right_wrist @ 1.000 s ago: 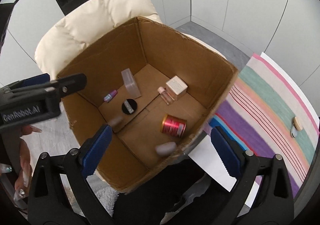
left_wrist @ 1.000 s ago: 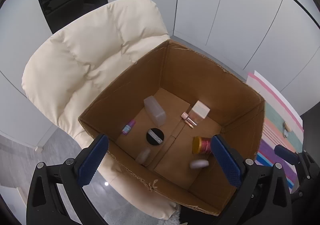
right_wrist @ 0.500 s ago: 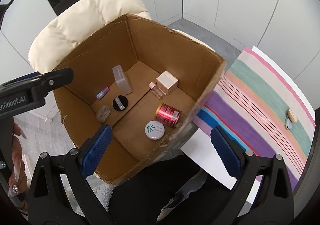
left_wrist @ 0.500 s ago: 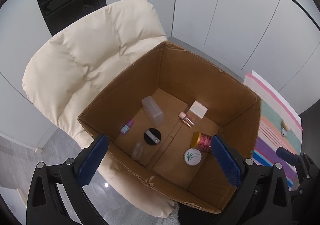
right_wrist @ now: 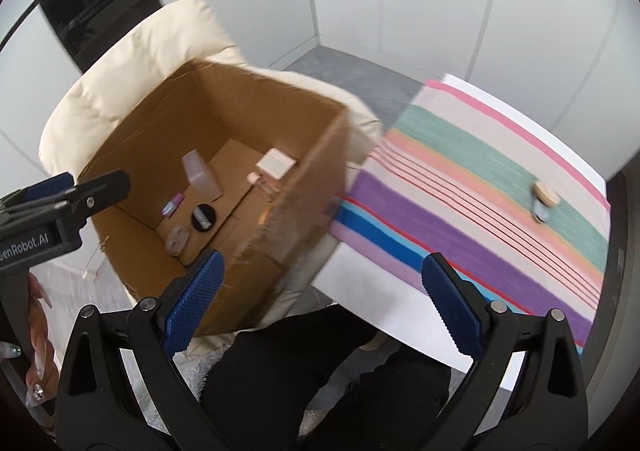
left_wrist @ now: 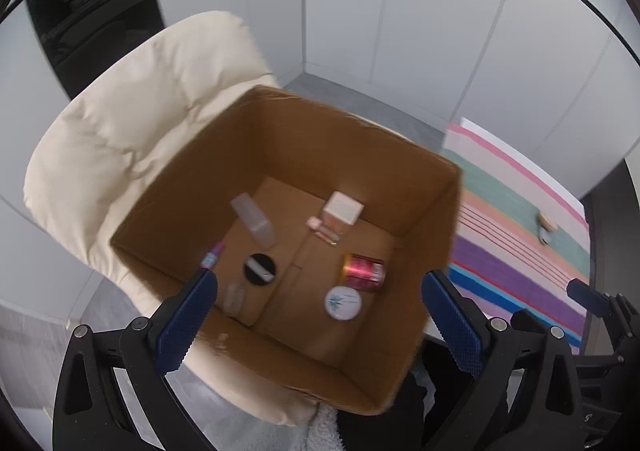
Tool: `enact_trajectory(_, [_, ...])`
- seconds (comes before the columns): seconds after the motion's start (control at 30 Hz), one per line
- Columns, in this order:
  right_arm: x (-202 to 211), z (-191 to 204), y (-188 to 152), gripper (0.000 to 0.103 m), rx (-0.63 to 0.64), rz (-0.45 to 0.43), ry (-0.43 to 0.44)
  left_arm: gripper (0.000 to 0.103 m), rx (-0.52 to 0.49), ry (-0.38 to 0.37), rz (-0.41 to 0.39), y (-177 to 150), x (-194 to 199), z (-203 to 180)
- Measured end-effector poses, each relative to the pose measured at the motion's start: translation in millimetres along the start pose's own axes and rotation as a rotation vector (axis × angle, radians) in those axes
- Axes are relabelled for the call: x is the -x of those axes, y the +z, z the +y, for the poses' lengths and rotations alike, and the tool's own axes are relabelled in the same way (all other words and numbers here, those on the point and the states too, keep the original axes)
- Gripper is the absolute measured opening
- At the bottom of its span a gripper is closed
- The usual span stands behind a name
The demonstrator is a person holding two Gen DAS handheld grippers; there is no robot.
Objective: Organize objects
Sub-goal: 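Withdraw both tools from the box back over the striped cloth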
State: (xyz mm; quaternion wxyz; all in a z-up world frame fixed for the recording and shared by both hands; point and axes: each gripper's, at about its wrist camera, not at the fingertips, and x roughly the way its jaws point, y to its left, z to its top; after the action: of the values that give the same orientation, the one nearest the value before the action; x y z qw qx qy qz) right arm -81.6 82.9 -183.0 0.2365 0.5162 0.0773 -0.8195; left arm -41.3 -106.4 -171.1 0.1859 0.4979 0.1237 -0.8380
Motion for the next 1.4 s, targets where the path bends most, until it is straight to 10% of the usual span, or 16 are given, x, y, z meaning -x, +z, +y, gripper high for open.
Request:
enact_trajectory(0.9, [110.6,-207.6,-119.0,0.1,-0.391,-0.068,-0.252,0.103,-0.342,-0.216,0.014,-38.2,20.5,-243.4])
enact_trajectory(1.4, [75.2,-295.6,-147.2,0.1,-0.522,-0.026,-0.278,0.103,-0.429,-0.226,0.081,-36.3,-55.5,-323.1])
